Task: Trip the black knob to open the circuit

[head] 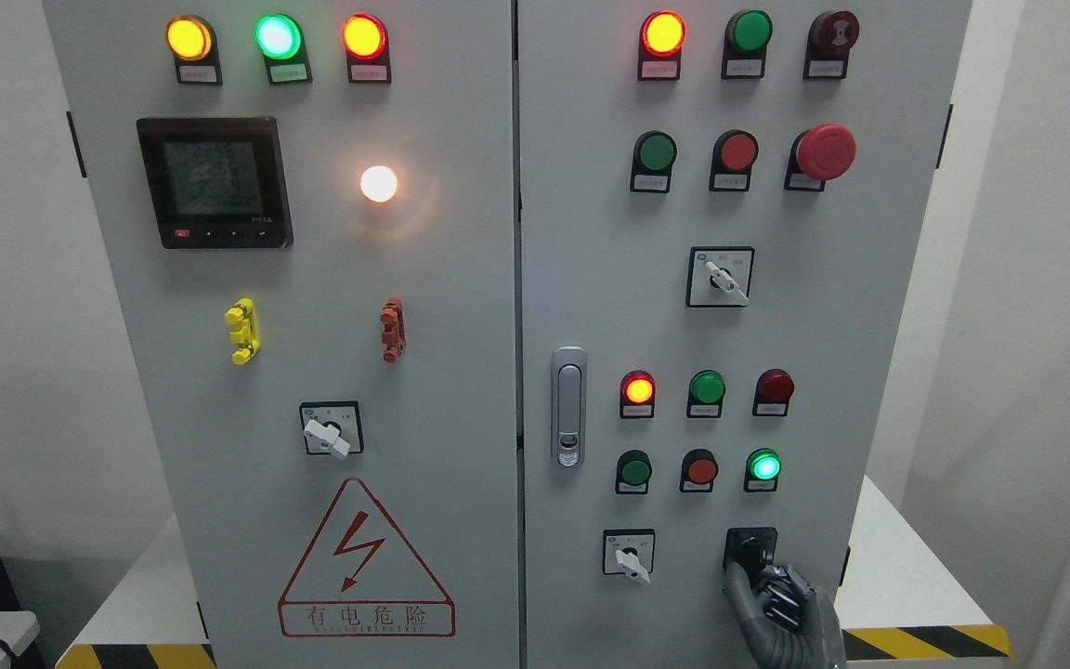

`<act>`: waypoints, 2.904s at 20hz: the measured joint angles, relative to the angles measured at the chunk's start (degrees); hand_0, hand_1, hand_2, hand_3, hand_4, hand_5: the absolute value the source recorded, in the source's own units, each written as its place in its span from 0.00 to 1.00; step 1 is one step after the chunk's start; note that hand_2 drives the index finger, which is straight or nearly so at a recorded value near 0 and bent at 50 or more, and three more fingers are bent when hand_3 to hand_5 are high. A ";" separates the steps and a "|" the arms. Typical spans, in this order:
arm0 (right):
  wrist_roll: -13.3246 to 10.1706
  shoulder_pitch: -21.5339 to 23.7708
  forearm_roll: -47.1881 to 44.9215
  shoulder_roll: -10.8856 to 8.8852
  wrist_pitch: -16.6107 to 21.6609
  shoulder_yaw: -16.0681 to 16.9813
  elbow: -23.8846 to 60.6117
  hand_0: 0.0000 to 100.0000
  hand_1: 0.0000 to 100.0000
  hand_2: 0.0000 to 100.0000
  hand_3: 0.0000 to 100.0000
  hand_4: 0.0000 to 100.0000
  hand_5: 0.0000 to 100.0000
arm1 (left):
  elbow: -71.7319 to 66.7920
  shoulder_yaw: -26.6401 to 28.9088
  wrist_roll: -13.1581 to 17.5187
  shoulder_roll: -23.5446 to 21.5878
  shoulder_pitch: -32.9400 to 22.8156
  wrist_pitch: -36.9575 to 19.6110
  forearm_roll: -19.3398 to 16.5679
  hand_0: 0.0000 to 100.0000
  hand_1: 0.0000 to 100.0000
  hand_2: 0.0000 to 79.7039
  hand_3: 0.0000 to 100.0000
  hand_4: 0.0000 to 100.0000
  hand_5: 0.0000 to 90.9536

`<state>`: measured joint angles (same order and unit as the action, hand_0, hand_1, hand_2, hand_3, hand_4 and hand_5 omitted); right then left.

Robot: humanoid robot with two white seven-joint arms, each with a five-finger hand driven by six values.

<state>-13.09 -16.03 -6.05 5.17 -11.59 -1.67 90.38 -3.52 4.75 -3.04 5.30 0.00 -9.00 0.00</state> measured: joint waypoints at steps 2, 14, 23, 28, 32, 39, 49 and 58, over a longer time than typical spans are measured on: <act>0.04 -0.06 -0.01 0.00 0.00 -0.01 0.02 0.52 0.74 0.65 0.98 1.00 0.98 | 0.00 0.00 0.00 0.00 0.00 0.00 0.00 0.12 0.39 0.00 0.00 0.00 0.00; 0.53 -0.35 -0.04 0.05 -0.08 1.06 0.08 0.52 0.74 0.65 0.98 1.00 0.98 | 0.00 0.00 0.00 0.00 0.00 0.00 0.00 0.12 0.39 0.00 0.00 0.00 0.00; 0.25 -0.38 0.03 0.06 -0.08 1.38 0.13 0.52 0.74 0.64 0.98 1.00 0.98 | 0.00 0.00 0.00 -0.01 0.00 0.00 0.00 0.12 0.39 0.00 0.00 0.00 0.00; 0.11 -0.37 0.35 -0.04 -0.08 1.48 0.13 0.52 0.75 0.64 0.97 0.99 0.98 | 0.00 0.00 0.00 -0.01 0.00 0.00 0.00 0.12 0.39 0.00 0.00 0.00 0.00; 0.05 -0.30 0.60 -0.17 -0.08 1.52 0.15 0.52 0.75 0.64 0.97 0.99 0.98 | 0.00 0.00 0.00 -0.01 0.00 0.00 0.00 0.12 0.39 0.00 0.00 0.00 0.00; 0.03 -0.23 0.84 -0.47 -0.06 1.60 0.15 0.52 0.76 0.63 0.96 0.99 0.98 | 0.00 0.00 0.00 -0.01 0.00 0.00 0.00 0.12 0.39 0.00 0.00 0.00 0.00; 0.03 -0.23 0.94 -0.94 -0.05 1.62 0.17 0.52 0.76 0.63 0.96 0.98 0.98 | 0.00 0.00 0.00 -0.02 0.00 0.00 0.00 0.12 0.39 0.00 0.00 0.00 0.00; -0.01 -0.23 1.01 -1.74 -0.04 1.65 0.19 0.52 0.76 0.62 0.96 0.98 0.98 | 0.00 0.00 0.00 -0.02 0.00 0.00 0.00 0.12 0.39 0.00 0.00 0.00 0.00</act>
<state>-13.10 -16.26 -5.04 3.43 -11.63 -0.03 90.57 -3.52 4.75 -3.04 5.28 0.00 -9.00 0.00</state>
